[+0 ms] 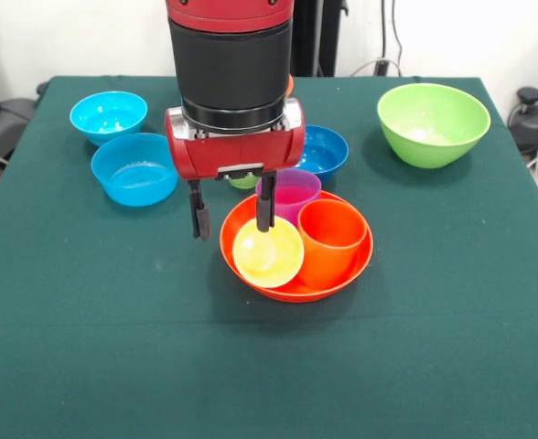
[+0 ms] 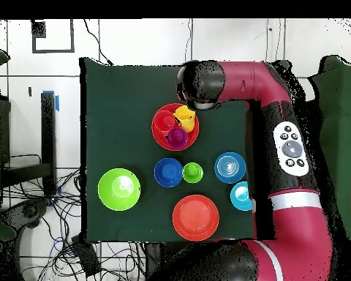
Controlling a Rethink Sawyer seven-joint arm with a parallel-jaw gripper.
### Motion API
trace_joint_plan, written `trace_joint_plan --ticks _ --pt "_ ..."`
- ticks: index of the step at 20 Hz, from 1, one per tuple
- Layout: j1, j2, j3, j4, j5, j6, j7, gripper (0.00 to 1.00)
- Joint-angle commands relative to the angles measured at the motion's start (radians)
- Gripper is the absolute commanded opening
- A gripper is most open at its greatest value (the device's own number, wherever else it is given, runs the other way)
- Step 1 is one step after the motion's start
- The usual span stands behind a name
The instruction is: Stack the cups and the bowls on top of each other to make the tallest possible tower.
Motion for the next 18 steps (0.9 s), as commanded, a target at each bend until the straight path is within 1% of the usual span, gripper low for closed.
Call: trace_joint_plan --ticks 1,5,7,18 --pt "-0.008 -0.001 -0.009 0.004 -0.079 0.118 -0.268 1.0" --pt "-0.005 0.007 -0.01 -0.006 -0.086 0.132 -0.268 1.0" --pt "-0.012 0.015 -0.001 -0.001 -0.085 0.106 -0.268 1.0" --pt "-0.014 0.035 0.014 -0.01 -0.084 0.089 -0.27 1.0"
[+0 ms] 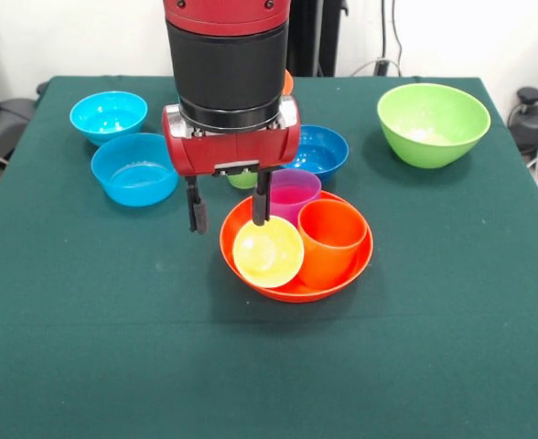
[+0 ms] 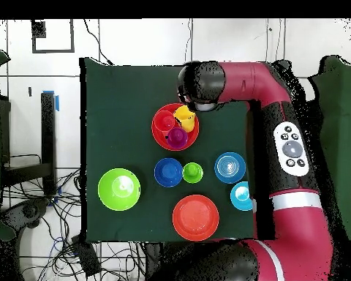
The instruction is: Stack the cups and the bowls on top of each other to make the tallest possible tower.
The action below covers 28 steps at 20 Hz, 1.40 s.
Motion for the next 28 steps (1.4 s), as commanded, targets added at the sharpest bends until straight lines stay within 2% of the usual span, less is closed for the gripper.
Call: trace_joint_plan --ticks 1,4,8,28 --pt "-0.019 0.029 0.023 0.001 -0.07 0.031 -0.273 1.0" --pt "-0.032 0.019 0.04 0.018 -0.065 -0.017 -0.276 1.0" --pt "-0.027 0.023 0.042 0.007 -0.067 -0.01 -0.273 1.0" --pt "-0.023 -0.009 0.069 0.06 -0.072 -0.133 -0.234 1.0"
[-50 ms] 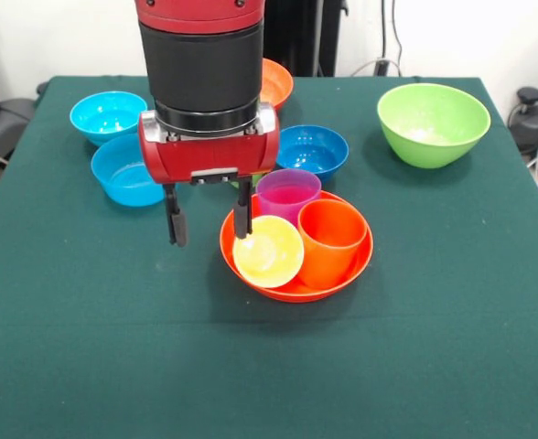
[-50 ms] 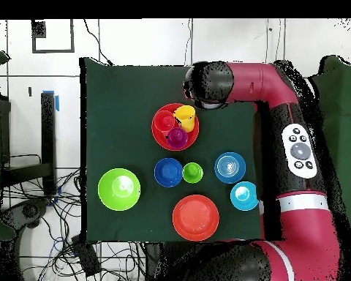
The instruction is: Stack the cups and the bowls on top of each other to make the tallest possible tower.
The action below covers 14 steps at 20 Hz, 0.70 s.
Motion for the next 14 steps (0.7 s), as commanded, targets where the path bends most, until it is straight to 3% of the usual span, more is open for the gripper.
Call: trace_joint_plan --ticks 1,14 --pt "0.006 -0.015 0.05 0.065 -0.064 -0.06 -0.231 1.0" --pt "-0.004 -0.011 0.045 0.114 -0.053 -0.093 -0.195 1.0"
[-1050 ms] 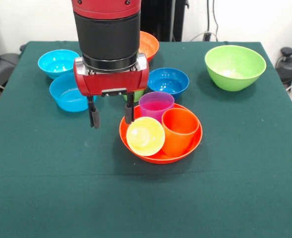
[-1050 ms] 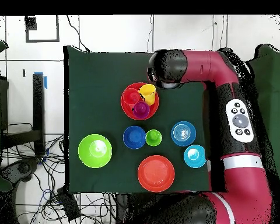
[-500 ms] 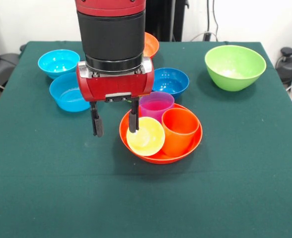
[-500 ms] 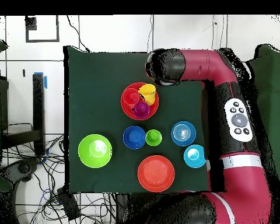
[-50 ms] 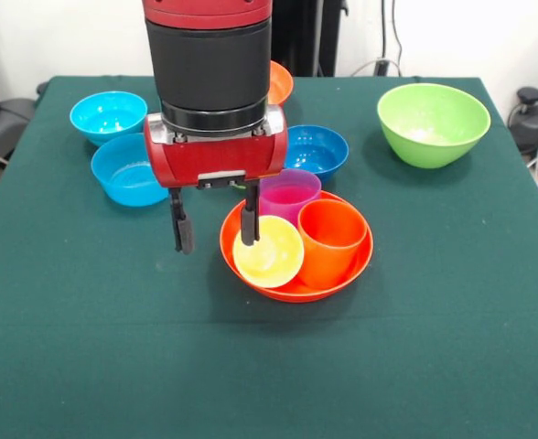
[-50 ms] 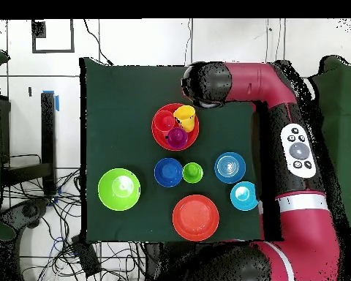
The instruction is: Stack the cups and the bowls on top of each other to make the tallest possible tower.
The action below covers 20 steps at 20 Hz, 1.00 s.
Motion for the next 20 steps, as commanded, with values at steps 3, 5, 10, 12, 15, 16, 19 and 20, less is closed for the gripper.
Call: trace_joint_plan --ticks 3,5,10,12,15,16,19,20 --pt "-0.006 -0.008 0.038 0.121 -0.054 -0.078 -0.182 1.0" --pt "-0.007 -0.004 0.036 0.125 -0.05 -0.075 -0.176 1.0" --pt "-0.011 -0.002 0.038 0.136 -0.049 -0.091 -0.172 1.0" --pt "-0.012 -0.001 0.038 0.138 -0.049 -0.097 -0.17 1.0" --pt "-0.012 0.003 0.035 0.14 -0.05 -0.102 -0.164 1.0" --pt "-0.009 0.004 0.03 0.14 -0.048 -0.092 -0.16 1.0" --pt "-0.002 0.008 0.016 0.133 -0.041 -0.058 -0.149 1.0" --pt "-0.001 0.012 0.014 0.127 -0.041 -0.049 -0.15 1.0"
